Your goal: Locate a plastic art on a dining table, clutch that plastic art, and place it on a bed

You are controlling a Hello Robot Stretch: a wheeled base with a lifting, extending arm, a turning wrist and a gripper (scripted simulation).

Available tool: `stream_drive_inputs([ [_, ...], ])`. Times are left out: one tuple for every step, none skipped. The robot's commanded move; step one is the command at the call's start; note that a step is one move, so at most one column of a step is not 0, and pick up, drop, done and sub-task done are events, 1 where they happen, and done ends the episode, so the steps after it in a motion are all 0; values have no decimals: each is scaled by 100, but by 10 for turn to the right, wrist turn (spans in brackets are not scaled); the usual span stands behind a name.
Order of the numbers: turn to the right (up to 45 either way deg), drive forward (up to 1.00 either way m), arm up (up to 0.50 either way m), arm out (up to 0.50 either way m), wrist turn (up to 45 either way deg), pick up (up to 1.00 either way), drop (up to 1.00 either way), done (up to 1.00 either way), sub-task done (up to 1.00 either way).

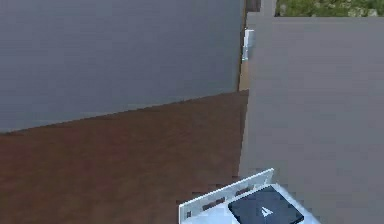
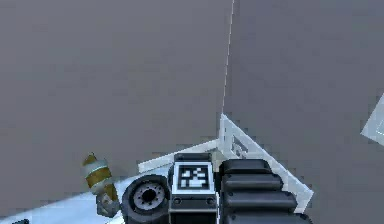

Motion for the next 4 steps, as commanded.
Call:
stream_drive_inputs([
  [-450,0,0,0,0,0,0,0,0],
  [-450,0,0,0,0,0,0,0,0],
  [450,0,0,0,0,0,0,0,0],
  [450,0,0,0,0,0,0,0,0],
])
